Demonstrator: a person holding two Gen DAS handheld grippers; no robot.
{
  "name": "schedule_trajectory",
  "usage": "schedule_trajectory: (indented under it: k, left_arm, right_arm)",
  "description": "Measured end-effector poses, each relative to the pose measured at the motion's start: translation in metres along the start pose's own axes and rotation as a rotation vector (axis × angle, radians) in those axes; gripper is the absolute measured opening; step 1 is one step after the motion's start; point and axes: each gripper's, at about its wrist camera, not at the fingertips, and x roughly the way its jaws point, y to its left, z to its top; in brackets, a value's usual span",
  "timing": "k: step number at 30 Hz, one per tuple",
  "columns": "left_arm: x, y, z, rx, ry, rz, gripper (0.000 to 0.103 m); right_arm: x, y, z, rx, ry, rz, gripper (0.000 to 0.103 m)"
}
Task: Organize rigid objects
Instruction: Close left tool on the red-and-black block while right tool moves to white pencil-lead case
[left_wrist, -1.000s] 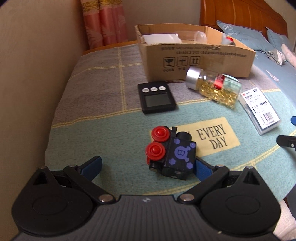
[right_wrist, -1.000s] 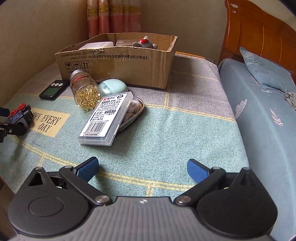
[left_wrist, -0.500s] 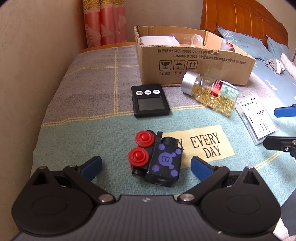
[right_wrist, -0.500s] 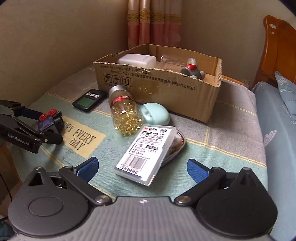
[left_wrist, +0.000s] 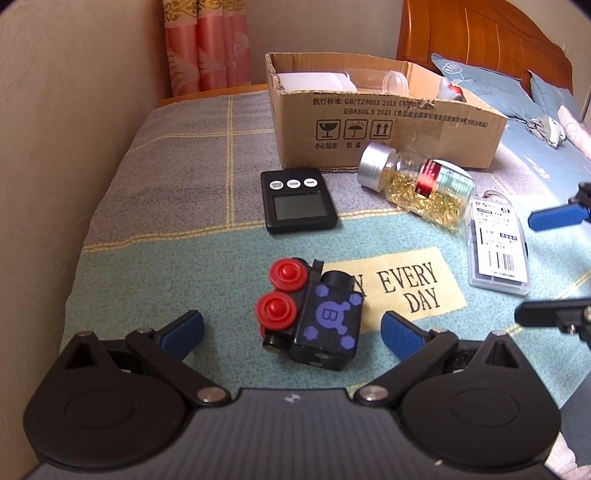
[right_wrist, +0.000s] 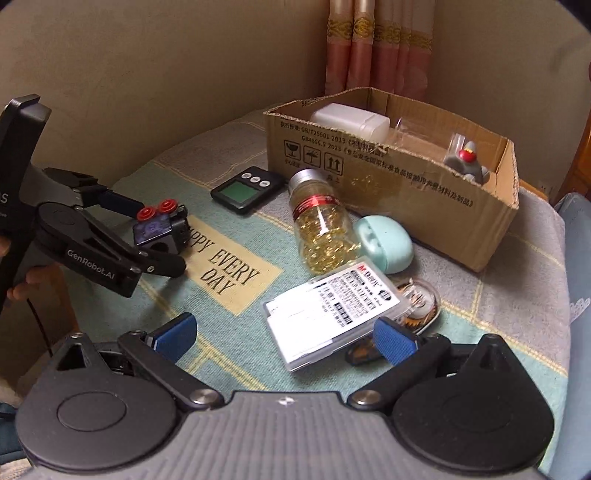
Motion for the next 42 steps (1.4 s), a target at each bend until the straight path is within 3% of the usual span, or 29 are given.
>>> schedule_trajectory:
  k: [4, 8, 17, 22, 33, 42]
  left_arm:
    - [0.000, 0.000, 0.000, -0.002, 0.001, 0.002, 0.102]
    - [-0.001, 0.000, -0.001, -0.001, 0.007, -0.001, 0.102]
    - [-0.002, -0.001, -0.002, 0.023, 0.013, -0.020, 0.102]
    - [-0.003, -0.003, -0.003, 0.035, 0.014, -0.026, 0.101]
    - [-0.004, -0.005, 0.001, 0.067, -0.024, -0.058, 0.080]
    - [-0.009, -0.008, 0.005, 0.091, -0.016, -0.070, 0.051]
  right_arm:
    - [0.012, -0.018, 0.019, -0.077, -0.017, -0.022, 0.103]
    - [0.034, -0.027, 0.030, -0.084, 0.059, 0.032, 0.103]
    - [0.020, 0.001, 0.011, -0.115, 0.132, 0.156, 0.103]
    - [0.030, 0.018, 0.006, -0.152, 0.145, 0.085, 0.103]
    - [0.032, 0.014, 0.012, -0.109, 0.127, 0.069, 0.103]
    - [0.027, 0.020, 0.012, -0.115, 0.115, 0.071, 0.093]
